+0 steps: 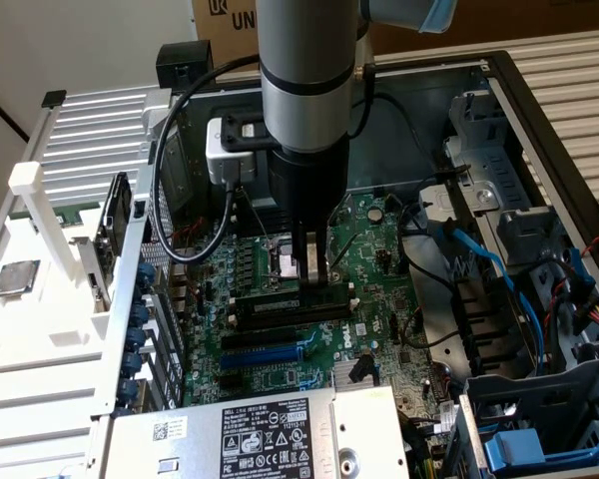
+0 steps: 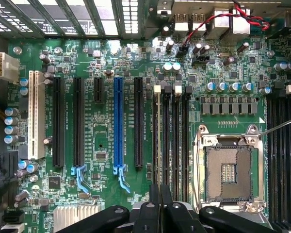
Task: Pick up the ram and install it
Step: 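Insert the ram into the slot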
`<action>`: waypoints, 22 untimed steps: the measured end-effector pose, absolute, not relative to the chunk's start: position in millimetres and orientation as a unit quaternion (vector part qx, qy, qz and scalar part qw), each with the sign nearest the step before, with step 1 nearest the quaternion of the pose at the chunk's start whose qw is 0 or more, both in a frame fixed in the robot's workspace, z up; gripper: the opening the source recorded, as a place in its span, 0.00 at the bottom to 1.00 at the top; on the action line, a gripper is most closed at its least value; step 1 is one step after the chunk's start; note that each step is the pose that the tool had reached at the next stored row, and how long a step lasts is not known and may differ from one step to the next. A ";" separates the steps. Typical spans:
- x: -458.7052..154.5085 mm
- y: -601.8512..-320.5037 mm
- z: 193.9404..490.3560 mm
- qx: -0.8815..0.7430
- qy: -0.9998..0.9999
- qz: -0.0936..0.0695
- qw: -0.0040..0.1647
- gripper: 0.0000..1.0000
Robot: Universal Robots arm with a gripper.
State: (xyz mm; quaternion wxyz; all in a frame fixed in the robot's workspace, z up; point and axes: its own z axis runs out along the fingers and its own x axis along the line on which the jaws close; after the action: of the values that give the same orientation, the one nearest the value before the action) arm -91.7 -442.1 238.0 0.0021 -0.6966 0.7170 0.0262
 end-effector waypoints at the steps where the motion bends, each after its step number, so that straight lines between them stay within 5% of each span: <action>1: -91.7 -442.1 237.9 -0.697 0.717 0.026 0.002 0.12; 22: -91.7 -441.5 236.9 -0.697 0.716 0.026 0.002 0.12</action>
State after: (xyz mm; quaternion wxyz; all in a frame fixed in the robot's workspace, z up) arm -91.7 -441.5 236.9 0.0018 -0.6975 0.7161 0.0257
